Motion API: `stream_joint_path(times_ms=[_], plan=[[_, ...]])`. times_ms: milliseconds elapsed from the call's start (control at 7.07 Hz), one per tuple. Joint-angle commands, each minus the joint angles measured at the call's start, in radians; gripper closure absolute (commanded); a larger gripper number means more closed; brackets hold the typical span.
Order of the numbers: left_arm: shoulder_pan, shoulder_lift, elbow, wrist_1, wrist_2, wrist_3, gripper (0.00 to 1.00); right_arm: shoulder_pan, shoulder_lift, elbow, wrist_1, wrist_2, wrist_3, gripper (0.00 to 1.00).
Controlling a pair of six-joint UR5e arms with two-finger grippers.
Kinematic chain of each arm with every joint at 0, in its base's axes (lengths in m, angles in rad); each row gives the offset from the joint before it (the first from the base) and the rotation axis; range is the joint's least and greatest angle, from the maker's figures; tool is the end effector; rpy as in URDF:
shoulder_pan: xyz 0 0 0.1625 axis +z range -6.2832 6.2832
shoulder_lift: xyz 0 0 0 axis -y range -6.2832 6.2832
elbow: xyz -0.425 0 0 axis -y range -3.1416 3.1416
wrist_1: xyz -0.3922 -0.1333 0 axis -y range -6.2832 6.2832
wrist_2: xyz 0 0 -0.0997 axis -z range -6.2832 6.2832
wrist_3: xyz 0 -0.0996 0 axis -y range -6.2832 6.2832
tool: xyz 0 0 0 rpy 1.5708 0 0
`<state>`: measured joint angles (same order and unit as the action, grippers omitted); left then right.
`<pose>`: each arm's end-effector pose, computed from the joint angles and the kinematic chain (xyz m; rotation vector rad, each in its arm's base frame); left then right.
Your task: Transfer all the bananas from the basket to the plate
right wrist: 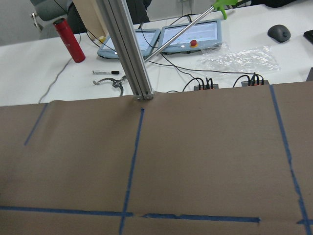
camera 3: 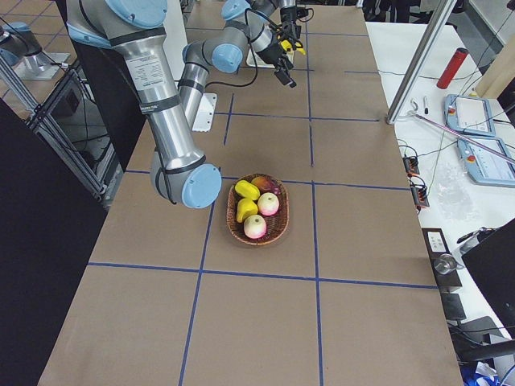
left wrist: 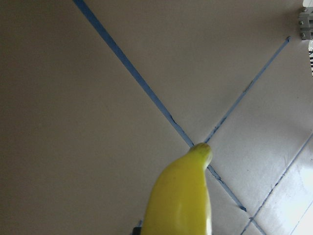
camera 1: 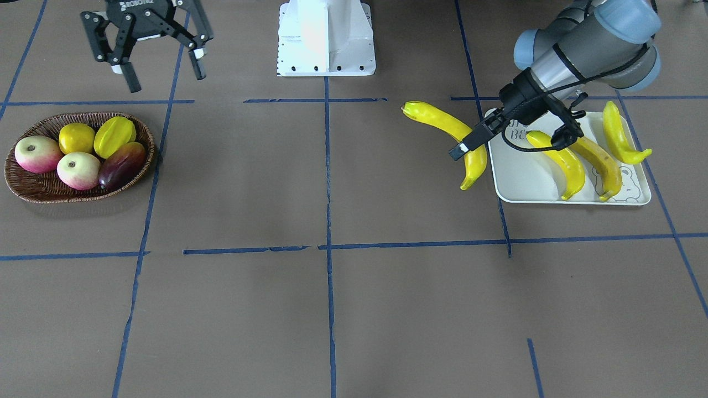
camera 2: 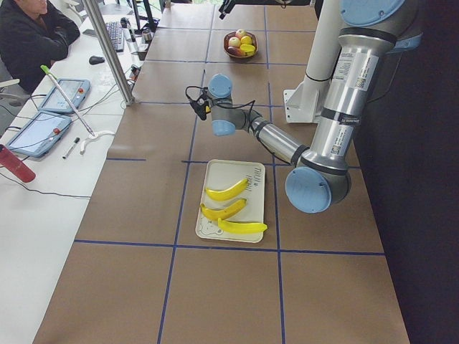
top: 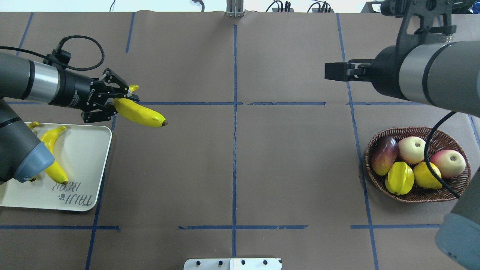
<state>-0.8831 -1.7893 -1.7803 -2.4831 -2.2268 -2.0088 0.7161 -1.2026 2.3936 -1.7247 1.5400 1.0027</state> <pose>0.2921 -0.4699 0.3356 -0.2586 1.3969 -0.6599 -0.2385 -0.3883 0.1596 0.6441 -0.8146 0.1504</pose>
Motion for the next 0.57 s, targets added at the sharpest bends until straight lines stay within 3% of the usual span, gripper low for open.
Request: stream_joint_path(times_ms=[0, 141, 424], plan=[[-0.042, 0.118, 0.008, 0.001, 0.001, 0.244, 1.00, 0.174, -0.120, -0.004, -0.056, 0.233, -0.233, 0.00], [-0.042, 0.181, 0.007, 0.001, 0.007, 0.350, 1.00, 0.269, -0.173, -0.029, -0.056, 0.344, -0.330, 0.00], [-0.019, 0.278, 0.007, 0.001, 0.100, 0.454, 1.00, 0.476, -0.219, -0.172, -0.055, 0.617, -0.508, 0.00]])
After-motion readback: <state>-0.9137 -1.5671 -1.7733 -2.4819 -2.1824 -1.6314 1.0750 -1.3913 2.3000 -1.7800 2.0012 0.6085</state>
